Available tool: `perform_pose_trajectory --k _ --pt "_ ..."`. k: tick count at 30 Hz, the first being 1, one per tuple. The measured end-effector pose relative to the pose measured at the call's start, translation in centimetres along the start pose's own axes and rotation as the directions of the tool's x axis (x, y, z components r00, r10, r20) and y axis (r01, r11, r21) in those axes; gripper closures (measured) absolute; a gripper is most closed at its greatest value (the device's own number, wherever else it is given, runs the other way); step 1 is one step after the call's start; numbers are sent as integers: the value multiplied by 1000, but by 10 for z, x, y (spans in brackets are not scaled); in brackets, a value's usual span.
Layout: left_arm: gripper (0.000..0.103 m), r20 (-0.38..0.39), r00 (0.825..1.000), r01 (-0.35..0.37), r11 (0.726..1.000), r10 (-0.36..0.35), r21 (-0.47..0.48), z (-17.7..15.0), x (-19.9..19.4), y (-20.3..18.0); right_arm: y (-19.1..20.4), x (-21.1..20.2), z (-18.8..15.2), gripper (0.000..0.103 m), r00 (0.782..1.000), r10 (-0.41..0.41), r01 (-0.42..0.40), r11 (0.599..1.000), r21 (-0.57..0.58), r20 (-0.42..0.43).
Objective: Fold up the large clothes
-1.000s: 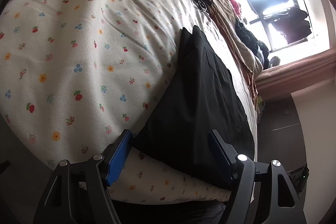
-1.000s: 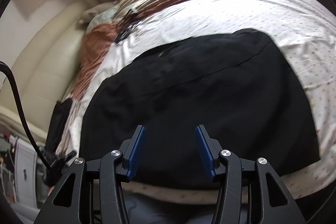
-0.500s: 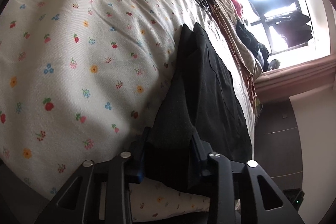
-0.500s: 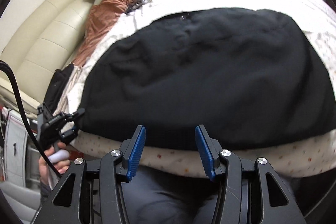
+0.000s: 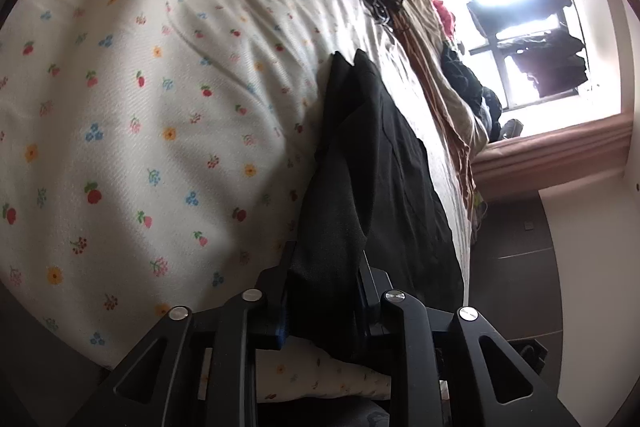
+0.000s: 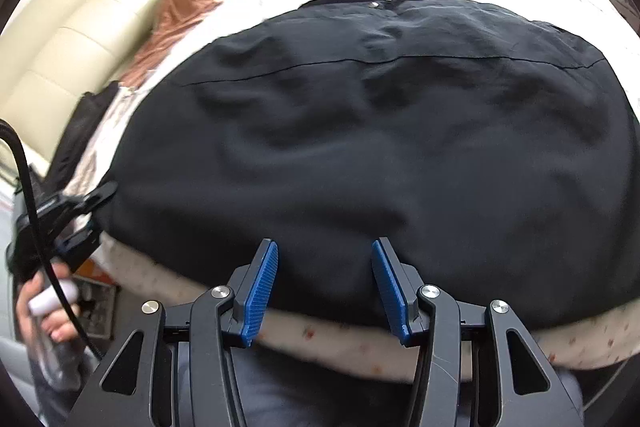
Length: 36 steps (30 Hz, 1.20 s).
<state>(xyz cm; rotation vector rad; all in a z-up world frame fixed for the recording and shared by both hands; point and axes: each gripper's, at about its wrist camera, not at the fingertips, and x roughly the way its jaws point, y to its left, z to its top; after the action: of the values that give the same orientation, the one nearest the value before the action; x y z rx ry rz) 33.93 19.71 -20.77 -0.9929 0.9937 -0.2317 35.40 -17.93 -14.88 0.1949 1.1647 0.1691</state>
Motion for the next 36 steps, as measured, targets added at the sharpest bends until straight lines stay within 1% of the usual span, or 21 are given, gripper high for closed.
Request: perform_pose_trajectory --k 2,4,6,8,13,16,22,24,26,32,36 --pt "75 -6 1000 -6 1000 6 -15 -1 1 2 -2 13 12 53 1000 -10 10 1000 3 -18" --pt "65 -11 1000 -13 1000 13 -22 0 2 2 -7 25 22 53 999 -20 20 1000 3 -35" --pt "62 -23 1000 -17 999 16 -29 1 6 2 -11 36 35 53 999 -34 34 999 6 -42" --pt "62 -29 999 -27 999 26 -35 1 8 4 -13 44 49 53 998 -51 51 999 5 -39" --pt "62 -32 999 -24 998 22 -65 0 13 8 -20 59 80 53 997 -72 73 997 15 -34" --pt "62 -26 999 -32 998 30 -63 -1 13 6 -24 66 99 53 996 -87 88 996 25 -26" --pt "62 -9 999 -48 994 48 -93 -6 12 3 -26 80 133 53 994 -110 110 993 29 -18" --pt "62 -6 999 -54 993 54 -104 -8 12 2 -26 84 144 60 993 -117 117 993 25 -10" --pt "62 -8 998 -56 990 55 -126 -9 11 2 -28 89 155 64 994 -104 105 994 32 -16" --pt "62 -13 996 -85 987 84 -139 -11 14 -3 -34 105 184 66 995 -98 99 994 42 -15" --pt "61 -14 996 -89 985 88 -151 -10 22 -7 -36 113 200 67 995 -104 104 993 51 -5"
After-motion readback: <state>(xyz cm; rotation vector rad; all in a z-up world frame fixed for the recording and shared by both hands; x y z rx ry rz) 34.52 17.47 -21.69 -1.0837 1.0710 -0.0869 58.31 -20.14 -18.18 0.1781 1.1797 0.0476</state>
